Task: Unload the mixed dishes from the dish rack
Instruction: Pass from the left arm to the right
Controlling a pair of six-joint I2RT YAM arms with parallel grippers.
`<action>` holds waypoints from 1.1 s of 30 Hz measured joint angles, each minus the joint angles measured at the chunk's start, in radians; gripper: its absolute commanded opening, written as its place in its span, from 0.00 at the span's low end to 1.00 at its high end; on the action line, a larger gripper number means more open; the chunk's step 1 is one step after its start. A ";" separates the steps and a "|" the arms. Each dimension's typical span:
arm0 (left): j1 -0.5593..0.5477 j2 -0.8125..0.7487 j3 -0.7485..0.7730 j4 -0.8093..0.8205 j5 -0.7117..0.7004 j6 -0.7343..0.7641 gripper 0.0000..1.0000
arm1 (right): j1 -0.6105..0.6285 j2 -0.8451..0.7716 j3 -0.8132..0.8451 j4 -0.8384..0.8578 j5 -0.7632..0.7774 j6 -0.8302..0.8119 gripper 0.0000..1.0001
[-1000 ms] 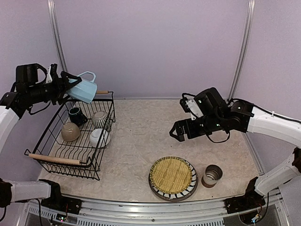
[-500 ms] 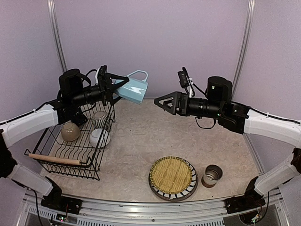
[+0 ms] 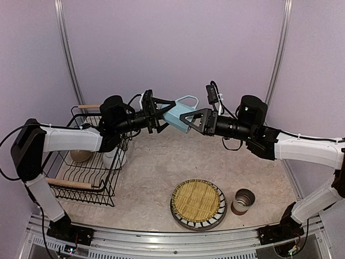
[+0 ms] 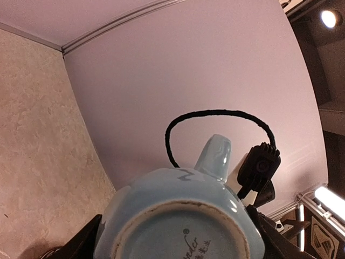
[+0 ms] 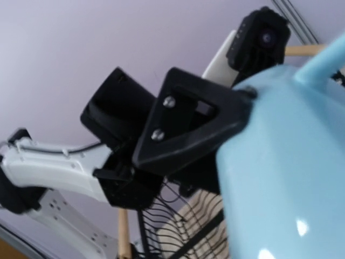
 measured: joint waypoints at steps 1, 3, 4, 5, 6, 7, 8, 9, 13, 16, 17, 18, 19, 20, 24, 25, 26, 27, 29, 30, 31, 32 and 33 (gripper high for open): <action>-0.011 0.015 0.003 0.022 0.000 -0.008 0.14 | 0.000 0.000 -0.008 0.009 0.002 0.008 0.52; -0.029 0.034 0.004 0.053 -0.002 -0.020 0.14 | -0.002 0.000 -0.021 0.019 0.008 0.016 0.51; -0.037 0.041 0.004 0.065 -0.003 -0.023 0.13 | -0.004 0.000 -0.025 0.024 0.012 0.018 0.49; -0.043 0.045 0.004 0.073 -0.004 -0.024 0.13 | -0.005 0.000 -0.029 0.029 0.017 0.019 0.47; -0.048 0.050 0.004 0.082 -0.006 -0.028 0.13 | -0.005 0.000 -0.032 0.033 0.023 0.020 0.44; -0.053 0.053 0.004 0.090 -0.009 -0.031 0.13 | -0.005 0.000 -0.033 0.035 0.027 0.017 0.41; -0.057 0.054 0.004 0.095 -0.010 -0.032 0.13 | -0.005 0.000 -0.034 0.034 0.036 0.016 0.35; -0.060 0.054 0.004 0.100 -0.012 -0.034 0.13 | -0.006 0.000 -0.035 0.034 0.042 0.017 0.30; -0.068 0.054 0.004 0.125 -0.012 -0.040 0.13 | -0.011 -0.002 -0.035 0.035 0.068 0.011 0.08; -0.072 0.055 0.006 0.141 -0.011 -0.048 0.16 | -0.012 -0.010 -0.053 0.070 0.074 0.021 0.00; -0.075 0.055 0.006 0.147 -0.008 -0.060 0.22 | -0.011 -0.017 -0.060 0.088 0.073 0.020 0.00; -0.077 0.055 0.008 0.151 -0.010 -0.063 0.26 | -0.011 -0.025 -0.067 0.094 0.072 0.016 0.00; -0.081 0.055 0.009 0.151 -0.011 -0.062 0.33 | -0.011 -0.033 -0.071 0.093 0.073 0.012 0.00; -0.084 0.055 0.009 0.152 -0.012 -0.061 0.43 | -0.011 -0.038 -0.074 0.091 0.074 0.008 0.00; -0.089 0.054 0.008 0.136 -0.012 -0.042 0.98 | -0.010 -0.064 -0.085 0.058 0.082 -0.008 0.00; -0.091 0.050 0.008 0.126 -0.013 -0.027 0.99 | -0.010 -0.071 -0.087 0.045 0.084 -0.016 0.00; -0.091 0.040 0.004 0.103 -0.020 -0.001 0.99 | -0.009 -0.081 -0.088 0.023 0.097 -0.020 0.00; -0.087 0.024 -0.004 0.078 -0.031 0.024 0.99 | -0.011 -0.098 -0.095 -0.003 0.113 -0.026 0.00; -0.079 -0.013 -0.016 0.011 -0.056 0.087 0.99 | -0.020 -0.140 -0.109 -0.071 0.155 -0.045 0.00; -0.075 -0.030 -0.017 -0.020 -0.068 0.113 0.99 | -0.022 -0.156 -0.115 -0.095 0.169 -0.052 0.00; -0.071 -0.052 -0.018 -0.061 -0.086 0.143 0.99 | -0.024 -0.175 -0.121 -0.129 0.185 -0.061 0.00; -0.069 -0.072 -0.018 -0.093 -0.098 0.170 0.99 | -0.025 -0.193 -0.124 -0.163 0.201 -0.070 0.00; -0.066 -0.100 -0.018 -0.143 -0.116 0.201 0.99 | -0.026 -0.213 -0.125 -0.209 0.221 -0.079 0.00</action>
